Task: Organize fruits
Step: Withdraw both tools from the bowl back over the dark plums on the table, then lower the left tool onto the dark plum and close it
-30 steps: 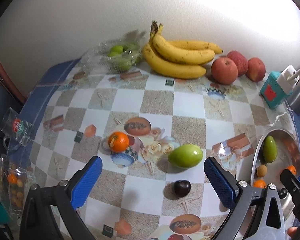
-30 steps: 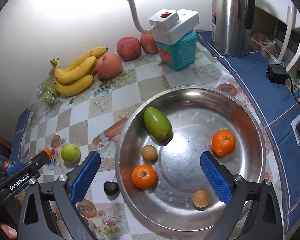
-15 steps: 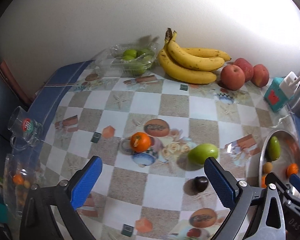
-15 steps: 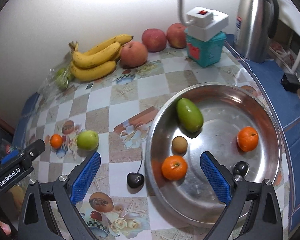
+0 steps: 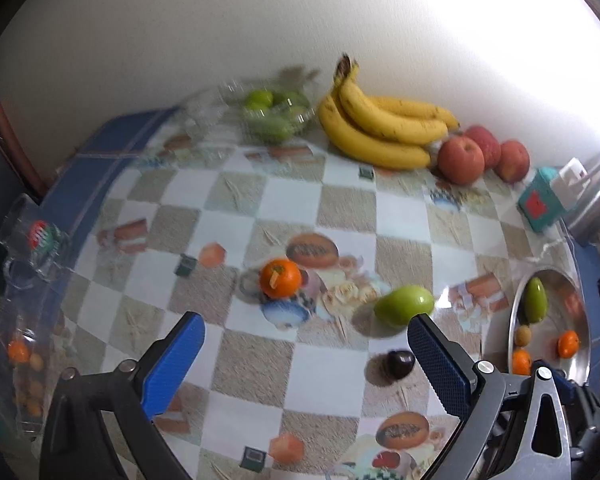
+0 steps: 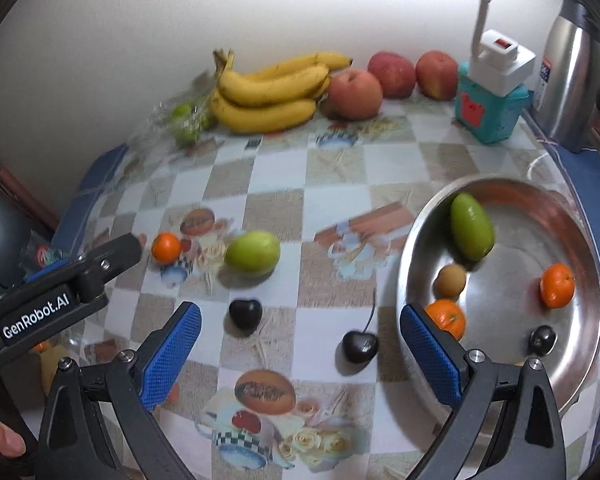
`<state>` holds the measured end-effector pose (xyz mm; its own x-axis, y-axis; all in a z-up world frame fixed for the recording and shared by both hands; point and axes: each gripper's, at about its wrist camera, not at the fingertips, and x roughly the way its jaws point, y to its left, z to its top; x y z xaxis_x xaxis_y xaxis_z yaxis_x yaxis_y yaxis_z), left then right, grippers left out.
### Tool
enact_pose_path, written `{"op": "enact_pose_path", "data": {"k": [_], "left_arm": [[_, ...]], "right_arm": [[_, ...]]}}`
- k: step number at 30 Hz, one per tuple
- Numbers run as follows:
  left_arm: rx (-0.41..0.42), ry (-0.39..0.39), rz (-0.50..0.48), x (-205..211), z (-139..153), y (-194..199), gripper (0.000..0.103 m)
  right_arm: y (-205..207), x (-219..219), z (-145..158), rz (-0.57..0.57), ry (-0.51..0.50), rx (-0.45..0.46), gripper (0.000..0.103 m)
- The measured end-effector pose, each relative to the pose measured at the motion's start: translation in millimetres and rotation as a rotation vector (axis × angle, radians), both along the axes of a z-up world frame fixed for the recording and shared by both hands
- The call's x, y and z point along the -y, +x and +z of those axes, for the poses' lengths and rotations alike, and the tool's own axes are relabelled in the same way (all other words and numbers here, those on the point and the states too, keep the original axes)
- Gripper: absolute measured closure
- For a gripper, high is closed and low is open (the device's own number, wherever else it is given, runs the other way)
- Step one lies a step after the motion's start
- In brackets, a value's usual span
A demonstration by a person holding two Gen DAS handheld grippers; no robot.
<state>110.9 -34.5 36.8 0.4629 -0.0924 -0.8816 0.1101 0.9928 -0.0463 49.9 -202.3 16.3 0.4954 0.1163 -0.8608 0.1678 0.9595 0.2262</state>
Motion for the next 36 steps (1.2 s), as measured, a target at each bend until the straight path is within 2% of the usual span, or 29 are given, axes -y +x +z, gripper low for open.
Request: {"op": "enact_pose_path", "data": {"k": [4,8,10,12,15,19,23,28,30,34,36], "left_arm": [[-0.081,0.004,-0.013,3.1,-17.5,2.9,0.0],[-0.129,0.009,-0.009,4.4,-30.8,4.7,0.001],[-0.145,0.011,-0.016,6.3,-35.7,5.3,0.001],[-0.154,0.011,-0.022,8.0,-39.1,5.7,0.001],[-0.172,0.008,-0.031,11.6,-43.7,5.9,0.001],[-0.183,0.005,-0.048,16.4,-46.9,7.1,0.003],[-0.194,-0.008,-0.064,22.2,-49.5,7.5,0.008],[-0.222,-0.045,-0.1,32.8,-55.9,7.2,0.015],[-0.234,-0.078,-0.122,37.2,-58.0,6.7,0.021],[-0.257,-0.135,-0.148,44.0,-61.7,6.3,0.027],[-0.267,-0.139,-0.158,47.4,-65.1,6.2,0.036]], "right_arm": [[-1.6,0.9,-15.0,-0.014,0.032,-0.073,0.004],[-5.0,4.5,-18.2,-0.034,0.035,-0.094,0.006],[-5.9,5.4,-18.6,-0.035,0.034,-0.103,0.02],[-6.4,5.0,-21.3,-0.038,0.019,-0.124,0.027],[-5.9,3.6,-27.2,-0.039,-0.004,-0.154,0.027],[-5.5,4.5,-30.3,-0.045,-0.016,-0.172,0.033],[-6.0,9.5,-37.0,-0.061,-0.01,-0.202,0.033],[-7.1,14.9,-38.1,-0.083,0.012,-0.199,0.039],[-6.8,15.2,-38.7,-0.088,0.015,-0.196,0.039],[-7.1,15.6,-38.4,-0.096,0.018,-0.193,0.041],[-7.1,17.0,-38.4,-0.102,0.028,-0.19,0.041]]}}
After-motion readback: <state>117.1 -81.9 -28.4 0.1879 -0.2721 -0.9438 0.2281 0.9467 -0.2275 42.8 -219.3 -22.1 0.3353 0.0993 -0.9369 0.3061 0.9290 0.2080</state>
